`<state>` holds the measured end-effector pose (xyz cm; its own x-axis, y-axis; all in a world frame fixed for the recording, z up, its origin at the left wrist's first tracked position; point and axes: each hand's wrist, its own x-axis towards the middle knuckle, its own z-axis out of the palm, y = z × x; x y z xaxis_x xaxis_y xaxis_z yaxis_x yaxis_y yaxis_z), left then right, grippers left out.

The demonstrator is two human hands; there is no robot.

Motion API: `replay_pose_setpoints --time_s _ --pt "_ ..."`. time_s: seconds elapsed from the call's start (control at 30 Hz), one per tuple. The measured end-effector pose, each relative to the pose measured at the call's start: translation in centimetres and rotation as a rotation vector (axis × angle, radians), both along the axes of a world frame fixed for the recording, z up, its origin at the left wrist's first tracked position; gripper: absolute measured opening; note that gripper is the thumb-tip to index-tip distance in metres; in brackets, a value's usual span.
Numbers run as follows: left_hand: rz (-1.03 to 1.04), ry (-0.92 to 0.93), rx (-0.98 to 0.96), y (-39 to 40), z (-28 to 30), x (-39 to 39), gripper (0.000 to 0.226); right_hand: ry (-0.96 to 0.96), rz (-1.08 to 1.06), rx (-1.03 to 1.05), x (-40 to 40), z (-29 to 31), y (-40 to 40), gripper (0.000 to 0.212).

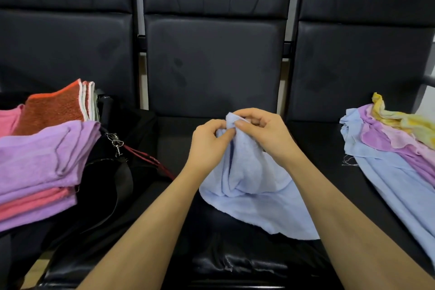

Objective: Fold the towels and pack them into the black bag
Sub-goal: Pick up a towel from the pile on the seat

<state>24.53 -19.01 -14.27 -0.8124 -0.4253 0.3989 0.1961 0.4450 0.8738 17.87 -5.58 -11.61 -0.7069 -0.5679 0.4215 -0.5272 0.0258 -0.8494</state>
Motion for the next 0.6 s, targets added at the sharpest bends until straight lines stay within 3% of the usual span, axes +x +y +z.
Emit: replay_pose_setpoints --time_s 0.1,0.17,0.23,0.3,0.4,0.6 --pt "0.1 0.024 0.078 -0.4 0.6 0.2 0.014 -0.074 0.016 0.056 -0.6 -0.5 0.4 0.031" --pt "0.148 0.045 0.093 -0.6 1.0 0.4 0.019 -0.111 0.007 0.142 -0.8 -1.0 0.4 0.026" --pt "0.183 0.041 0.057 -0.7 1.2 0.6 0.022 -0.098 -0.012 0.224 -0.8 -1.7 0.3 0.006" --pt "0.205 0.023 0.024 -0.9 1.2 0.7 0.022 -0.078 -0.035 0.26 -0.6 -1.8 0.1 0.015" --pt "0.233 0.023 0.031 -1.4 1.1 0.9 0.019 -0.13 -0.11 0.193 -0.2 -1.4 0.1 0.034" --pt "0.333 0.072 0.024 -2.4 2.2 1.8 0.027 -0.144 -0.302 -0.038 1.0 0.6 -0.1 0.042"
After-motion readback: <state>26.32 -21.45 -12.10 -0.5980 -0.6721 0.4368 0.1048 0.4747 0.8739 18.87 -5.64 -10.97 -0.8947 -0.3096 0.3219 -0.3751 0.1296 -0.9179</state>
